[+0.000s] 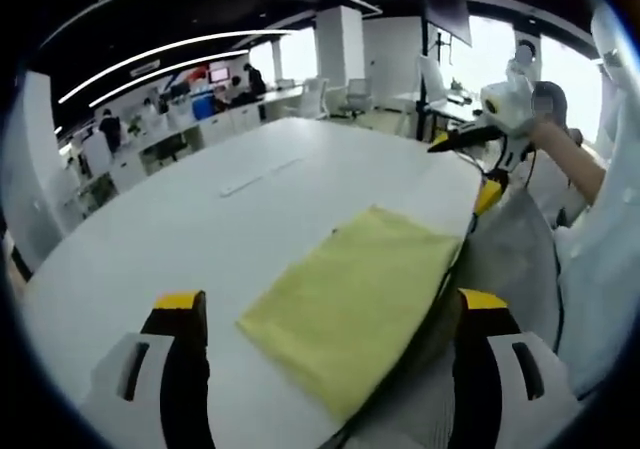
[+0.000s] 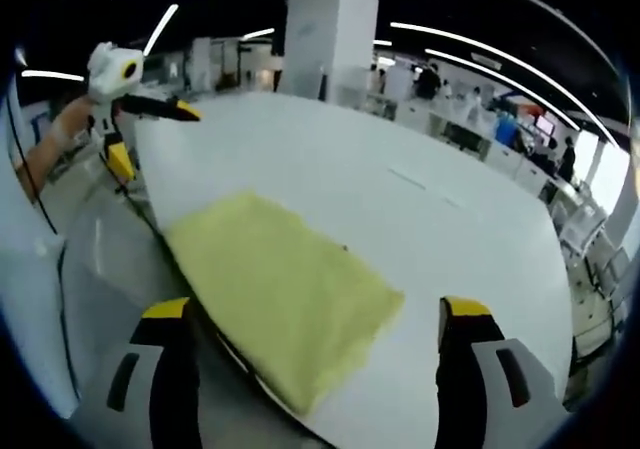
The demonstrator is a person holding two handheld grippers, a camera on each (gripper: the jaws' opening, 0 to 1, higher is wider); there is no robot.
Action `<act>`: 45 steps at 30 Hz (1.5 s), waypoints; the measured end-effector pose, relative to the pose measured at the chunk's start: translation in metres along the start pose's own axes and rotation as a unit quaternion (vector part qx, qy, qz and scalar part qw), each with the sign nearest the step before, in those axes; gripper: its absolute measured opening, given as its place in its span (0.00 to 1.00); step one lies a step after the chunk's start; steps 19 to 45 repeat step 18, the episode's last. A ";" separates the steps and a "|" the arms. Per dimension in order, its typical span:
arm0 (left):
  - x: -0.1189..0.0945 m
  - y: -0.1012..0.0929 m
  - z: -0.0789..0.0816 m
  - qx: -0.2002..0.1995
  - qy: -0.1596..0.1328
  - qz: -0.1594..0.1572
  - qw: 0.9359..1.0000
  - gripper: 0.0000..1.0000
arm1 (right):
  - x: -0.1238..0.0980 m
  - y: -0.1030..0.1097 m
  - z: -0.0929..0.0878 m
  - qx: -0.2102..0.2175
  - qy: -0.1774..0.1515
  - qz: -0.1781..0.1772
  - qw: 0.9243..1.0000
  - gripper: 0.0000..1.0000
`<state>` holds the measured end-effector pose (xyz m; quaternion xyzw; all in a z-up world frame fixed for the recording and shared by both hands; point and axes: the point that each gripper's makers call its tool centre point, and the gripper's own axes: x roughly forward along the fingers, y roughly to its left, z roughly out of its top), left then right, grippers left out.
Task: Fold the garment on the visible template until the final outline fits inside the template.
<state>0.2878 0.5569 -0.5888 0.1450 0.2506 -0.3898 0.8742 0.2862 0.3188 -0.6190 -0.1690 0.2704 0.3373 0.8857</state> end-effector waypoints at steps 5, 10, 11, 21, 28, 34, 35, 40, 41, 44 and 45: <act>0.000 0.002 0.002 -0.005 -0.003 0.002 1.000 1.00 | 0.003 0.001 0.005 -0.003 -0.004 0.004 1.000 1.00; -0.001 0.003 0.001 -0.009 -0.001 0.003 1.000 1.00 | 0.007 0.003 0.008 -0.008 -0.004 0.010 1.000 1.00; -0.001 0.003 0.001 -0.010 -0.003 0.005 1.000 1.00 | 0.008 0.003 0.009 -0.009 -0.004 0.011 1.000 1.00; -0.001 0.006 0.000 -0.019 -0.002 0.009 1.000 1.00 | 0.016 0.001 0.011 -0.010 -0.002 0.017 1.000 1.00; -0.001 0.006 0.000 -0.019 -0.002 0.009 1.000 1.00 | 0.016 0.001 0.011 -0.010 -0.002 0.017 1.000 1.00; -0.001 0.006 0.000 -0.019 -0.002 0.009 1.000 1.00 | 0.016 0.001 0.011 -0.010 -0.002 0.017 1.000 1.00; -0.001 0.006 0.000 -0.019 -0.002 0.009 1.000 1.00 | 0.016 0.001 0.011 -0.010 -0.002 0.017 1.000 1.00; -0.001 0.006 0.000 -0.019 -0.002 0.009 1.000 1.00 | 0.016 0.001 0.011 -0.010 -0.002 0.017 1.000 1.00; -0.001 0.006 0.000 -0.019 -0.002 0.009 1.000 1.00 | 0.016 0.001 0.011 -0.010 -0.002 0.017 1.000 1.00; -0.001 0.006 0.000 -0.019 -0.002 0.009 1.000 1.00 | 0.016 0.001 0.011 -0.010 -0.002 0.017 1.000 1.00; -0.001 0.006 0.000 -0.019 -0.002 0.009 1.000 1.00 | 0.016 0.001 0.011 -0.010 -0.002 0.017 1.000 1.00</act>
